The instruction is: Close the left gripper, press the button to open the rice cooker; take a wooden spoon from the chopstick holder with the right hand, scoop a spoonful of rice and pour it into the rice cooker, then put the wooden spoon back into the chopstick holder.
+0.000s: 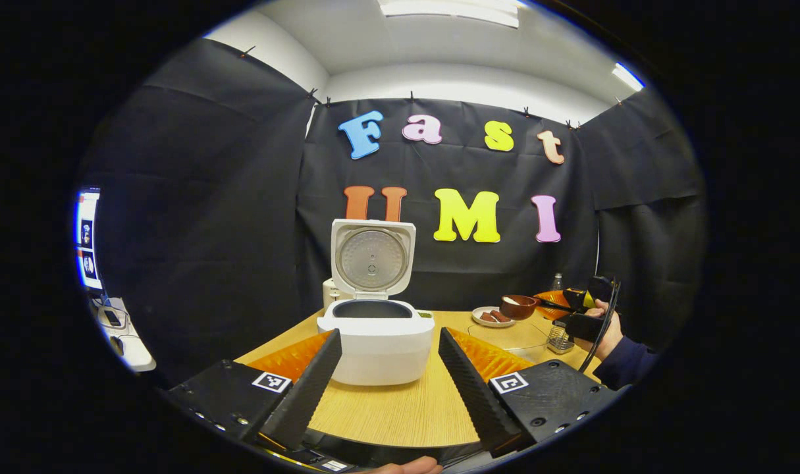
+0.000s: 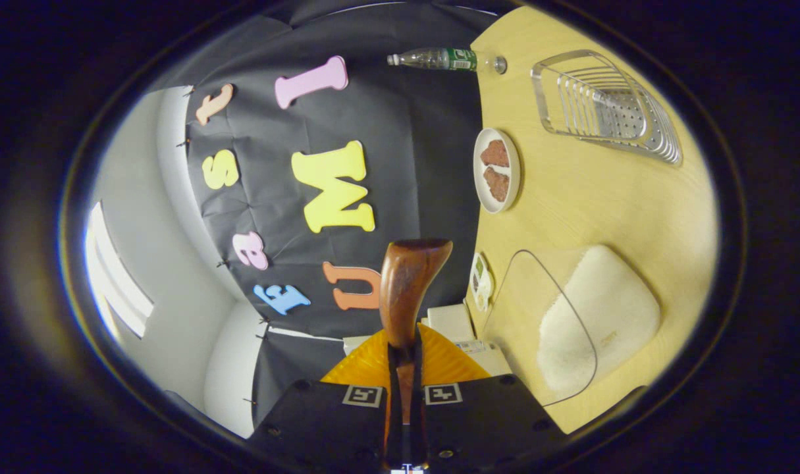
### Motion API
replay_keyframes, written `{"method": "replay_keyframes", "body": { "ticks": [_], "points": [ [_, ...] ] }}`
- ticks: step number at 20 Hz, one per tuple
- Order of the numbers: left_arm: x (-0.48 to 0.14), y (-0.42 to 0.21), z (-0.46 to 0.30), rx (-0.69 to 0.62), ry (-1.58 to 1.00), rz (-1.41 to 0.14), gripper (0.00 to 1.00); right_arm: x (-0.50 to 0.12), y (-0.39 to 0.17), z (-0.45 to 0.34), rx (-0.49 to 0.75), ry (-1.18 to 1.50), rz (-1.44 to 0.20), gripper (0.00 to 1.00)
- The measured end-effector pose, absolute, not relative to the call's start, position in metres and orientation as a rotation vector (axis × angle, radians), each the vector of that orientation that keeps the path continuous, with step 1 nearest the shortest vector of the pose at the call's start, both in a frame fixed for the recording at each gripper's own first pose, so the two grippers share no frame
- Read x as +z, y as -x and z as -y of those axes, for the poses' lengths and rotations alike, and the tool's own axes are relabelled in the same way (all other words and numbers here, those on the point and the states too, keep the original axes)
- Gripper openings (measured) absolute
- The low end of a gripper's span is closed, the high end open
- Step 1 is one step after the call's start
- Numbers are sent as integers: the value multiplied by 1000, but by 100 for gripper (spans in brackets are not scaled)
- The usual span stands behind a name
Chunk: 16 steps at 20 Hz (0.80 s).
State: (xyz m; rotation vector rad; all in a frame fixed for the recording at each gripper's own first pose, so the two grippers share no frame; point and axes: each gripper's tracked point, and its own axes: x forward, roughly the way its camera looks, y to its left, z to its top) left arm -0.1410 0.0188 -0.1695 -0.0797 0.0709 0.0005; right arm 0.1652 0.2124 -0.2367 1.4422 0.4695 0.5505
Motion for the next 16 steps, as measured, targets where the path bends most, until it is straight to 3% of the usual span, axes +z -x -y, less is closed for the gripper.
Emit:
{"method": "replay_keyframes", "body": {
  "ticks": [16],
  "points": [
    [-161,174,-123,126,106,-10,94,-190,-194,-396,536,-1013,-465,10]
  ]
}}
